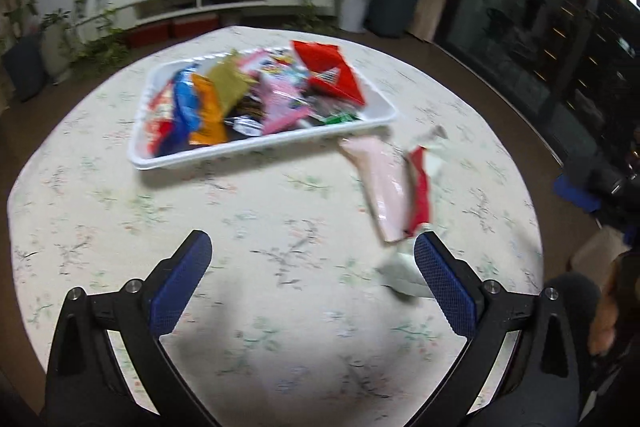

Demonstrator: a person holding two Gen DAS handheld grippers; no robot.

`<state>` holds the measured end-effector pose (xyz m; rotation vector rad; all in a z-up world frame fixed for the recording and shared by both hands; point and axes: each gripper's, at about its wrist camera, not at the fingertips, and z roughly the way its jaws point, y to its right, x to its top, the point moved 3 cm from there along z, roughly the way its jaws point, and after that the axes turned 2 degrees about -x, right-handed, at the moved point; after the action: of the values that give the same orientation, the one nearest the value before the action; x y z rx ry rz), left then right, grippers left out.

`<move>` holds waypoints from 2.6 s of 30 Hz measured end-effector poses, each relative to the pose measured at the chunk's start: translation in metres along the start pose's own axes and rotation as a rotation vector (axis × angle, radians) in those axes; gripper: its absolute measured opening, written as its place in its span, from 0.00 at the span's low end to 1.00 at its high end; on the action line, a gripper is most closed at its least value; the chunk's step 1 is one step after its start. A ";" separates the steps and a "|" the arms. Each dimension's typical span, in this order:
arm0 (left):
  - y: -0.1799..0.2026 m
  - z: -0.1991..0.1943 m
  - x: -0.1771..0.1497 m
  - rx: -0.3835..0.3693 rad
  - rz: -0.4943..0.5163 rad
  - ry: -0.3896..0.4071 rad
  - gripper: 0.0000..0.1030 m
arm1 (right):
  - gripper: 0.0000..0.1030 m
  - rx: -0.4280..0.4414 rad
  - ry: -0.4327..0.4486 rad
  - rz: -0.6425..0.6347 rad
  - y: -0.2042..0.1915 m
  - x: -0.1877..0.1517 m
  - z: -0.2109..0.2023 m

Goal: Organize snacks
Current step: 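Open both tools and withdraw them from the tray toward the remaining packets, then grasp the pale pink bar with the left tool while the right tool grasps the white-red bag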

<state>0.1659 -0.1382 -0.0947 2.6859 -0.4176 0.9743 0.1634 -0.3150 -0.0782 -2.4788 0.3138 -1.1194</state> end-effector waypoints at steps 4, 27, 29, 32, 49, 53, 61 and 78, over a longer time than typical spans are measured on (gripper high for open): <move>0.000 -0.012 0.002 0.021 -0.025 0.033 1.00 | 0.97 -0.008 -0.057 0.050 0.010 -0.003 0.012; 0.000 0.003 0.019 0.049 -0.028 -0.026 1.00 | 0.74 -0.202 -0.255 -0.144 -0.006 -0.018 0.082; 0.008 0.017 0.024 0.054 -0.013 -0.059 0.99 | 0.74 -0.214 -0.255 -0.120 0.006 -0.019 0.075; 0.020 0.042 0.031 0.053 0.002 -0.098 0.99 | 0.74 -0.214 -0.247 -0.095 0.018 -0.018 0.068; 0.046 0.128 0.049 0.106 0.033 -0.260 0.64 | 0.74 -0.214 -0.241 -0.135 0.021 -0.013 0.061; 0.048 0.135 0.051 0.116 0.041 -0.267 0.64 | 0.74 -0.214 -0.244 -0.150 0.017 -0.016 0.062; 0.055 0.133 0.054 0.096 0.098 -0.274 0.29 | 0.74 -0.207 -0.253 -0.160 0.011 -0.021 0.063; -0.008 0.057 -0.010 0.008 -0.012 -0.215 0.22 | 0.67 -0.219 -0.277 -0.219 -0.003 -0.020 0.086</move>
<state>0.1942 -0.1480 -0.1451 2.8074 -0.4390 0.6876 0.2151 -0.2819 -0.1416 -2.8763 0.0885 -0.8402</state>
